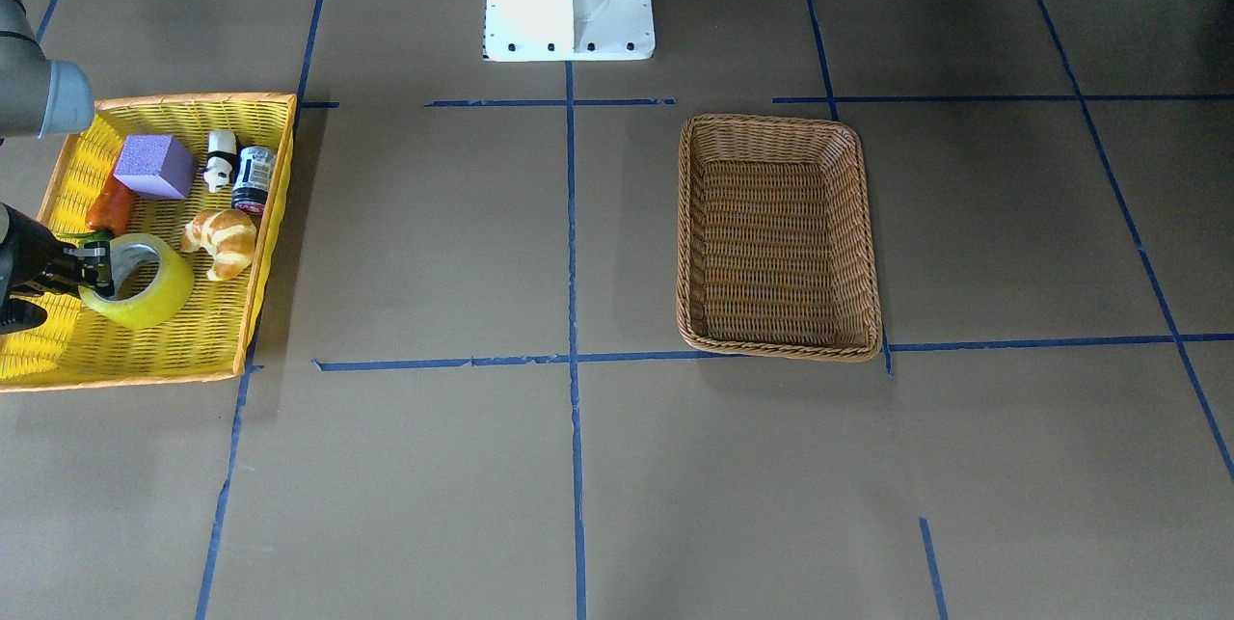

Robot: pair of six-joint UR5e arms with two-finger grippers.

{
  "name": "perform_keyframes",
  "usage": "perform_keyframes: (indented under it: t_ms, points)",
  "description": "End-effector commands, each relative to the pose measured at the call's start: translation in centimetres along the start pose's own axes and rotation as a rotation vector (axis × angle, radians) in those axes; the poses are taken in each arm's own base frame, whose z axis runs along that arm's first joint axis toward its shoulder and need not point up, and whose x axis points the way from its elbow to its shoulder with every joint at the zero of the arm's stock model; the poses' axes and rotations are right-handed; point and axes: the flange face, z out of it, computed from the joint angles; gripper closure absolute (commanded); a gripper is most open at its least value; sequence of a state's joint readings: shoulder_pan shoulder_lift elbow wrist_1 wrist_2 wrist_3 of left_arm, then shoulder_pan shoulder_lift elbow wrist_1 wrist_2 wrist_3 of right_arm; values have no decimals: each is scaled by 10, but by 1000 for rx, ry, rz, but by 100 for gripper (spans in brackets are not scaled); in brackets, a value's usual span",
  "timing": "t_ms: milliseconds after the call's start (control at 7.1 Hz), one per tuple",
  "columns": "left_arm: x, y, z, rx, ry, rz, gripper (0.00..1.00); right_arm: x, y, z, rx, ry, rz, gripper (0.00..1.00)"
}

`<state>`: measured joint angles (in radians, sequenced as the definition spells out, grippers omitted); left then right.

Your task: Move tape to another basket

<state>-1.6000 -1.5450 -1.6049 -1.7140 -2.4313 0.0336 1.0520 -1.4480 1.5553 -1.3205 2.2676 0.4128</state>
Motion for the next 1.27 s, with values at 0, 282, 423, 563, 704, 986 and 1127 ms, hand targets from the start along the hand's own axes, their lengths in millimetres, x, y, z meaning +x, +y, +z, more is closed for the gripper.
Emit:
perform_keyframes:
  t_ms: [0,282,423,563,704,986,1127]
  points:
    - [1,1,-1,6,1,-2,0,-43,-2,-62,114,-42,-74,100]
    - [47,-16,-1,37,166,-54,0,-89,10,-125,197,-140,85,100]
    - [96,-36,-6,67,222,-57,0,-112,23,-152,212,-202,174,100]
    - [154,-54,5,63,271,-77,0,-146,36,-174,190,-288,205,100]
    - [229,-80,0,53,341,-201,0,-183,55,-190,170,-348,255,100]
    - [382,-110,-18,3,478,-275,0,-247,87,-200,171,-535,269,100]
    - [445,-94,-24,0,516,-266,0,-280,106,-191,155,-643,303,100]
